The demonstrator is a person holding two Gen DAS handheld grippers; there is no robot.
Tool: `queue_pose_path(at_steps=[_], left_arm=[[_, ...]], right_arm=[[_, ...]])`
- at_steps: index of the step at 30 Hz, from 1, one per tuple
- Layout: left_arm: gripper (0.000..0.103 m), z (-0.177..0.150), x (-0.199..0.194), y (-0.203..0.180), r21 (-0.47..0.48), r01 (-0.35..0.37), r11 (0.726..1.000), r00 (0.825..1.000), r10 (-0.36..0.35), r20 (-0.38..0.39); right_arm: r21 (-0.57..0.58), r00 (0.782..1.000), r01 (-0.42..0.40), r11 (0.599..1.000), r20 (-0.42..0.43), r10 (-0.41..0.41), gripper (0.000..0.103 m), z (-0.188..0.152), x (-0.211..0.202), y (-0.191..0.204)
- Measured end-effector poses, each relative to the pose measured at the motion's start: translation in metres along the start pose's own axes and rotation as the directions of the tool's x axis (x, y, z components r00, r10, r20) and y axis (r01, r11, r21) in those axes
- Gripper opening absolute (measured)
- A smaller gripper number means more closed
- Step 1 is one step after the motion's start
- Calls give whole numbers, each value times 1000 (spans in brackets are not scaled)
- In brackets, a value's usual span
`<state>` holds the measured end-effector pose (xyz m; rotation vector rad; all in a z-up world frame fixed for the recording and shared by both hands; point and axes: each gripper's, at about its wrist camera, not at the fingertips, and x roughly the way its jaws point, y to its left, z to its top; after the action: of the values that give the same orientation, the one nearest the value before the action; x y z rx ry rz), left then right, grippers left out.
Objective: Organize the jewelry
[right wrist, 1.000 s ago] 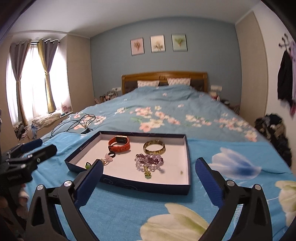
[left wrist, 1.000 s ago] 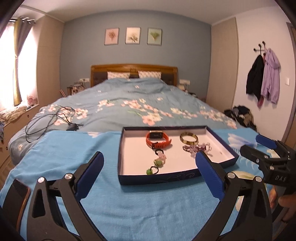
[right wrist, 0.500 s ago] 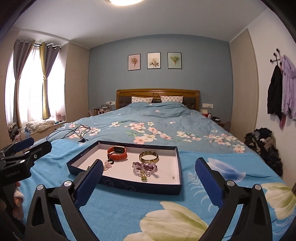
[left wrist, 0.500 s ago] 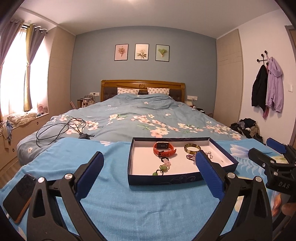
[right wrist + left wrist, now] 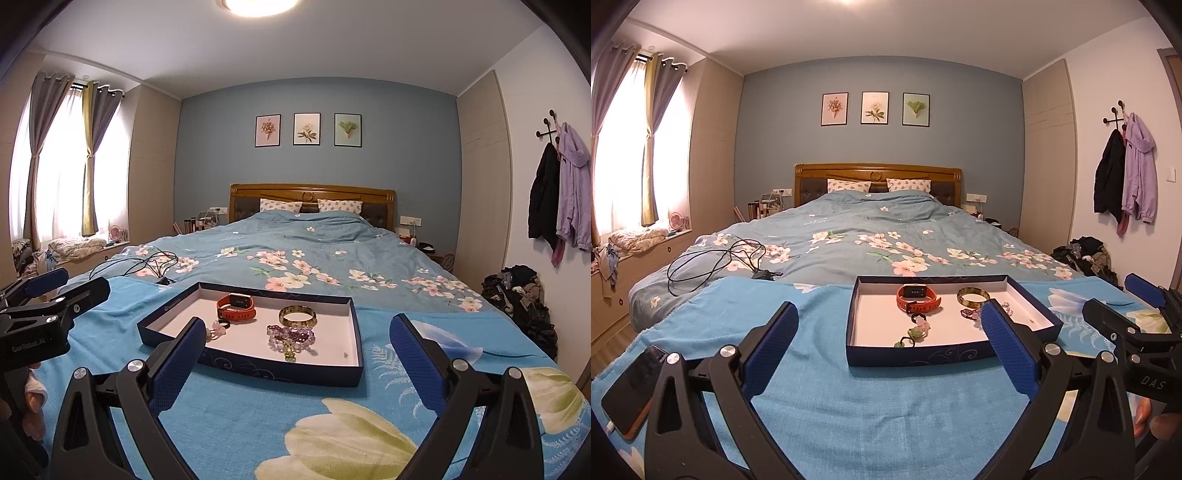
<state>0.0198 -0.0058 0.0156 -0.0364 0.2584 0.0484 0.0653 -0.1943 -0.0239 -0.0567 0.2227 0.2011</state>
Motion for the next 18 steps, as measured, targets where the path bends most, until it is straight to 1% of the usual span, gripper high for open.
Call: queue_pose_path(at_steps=[18], left_arm=[[98, -3, -11, -5, -1, 16, 1000, 1000, -16, 14]], right_arm=[[16, 1000, 13, 1000, 11, -13, 96, 0, -5, -2]])
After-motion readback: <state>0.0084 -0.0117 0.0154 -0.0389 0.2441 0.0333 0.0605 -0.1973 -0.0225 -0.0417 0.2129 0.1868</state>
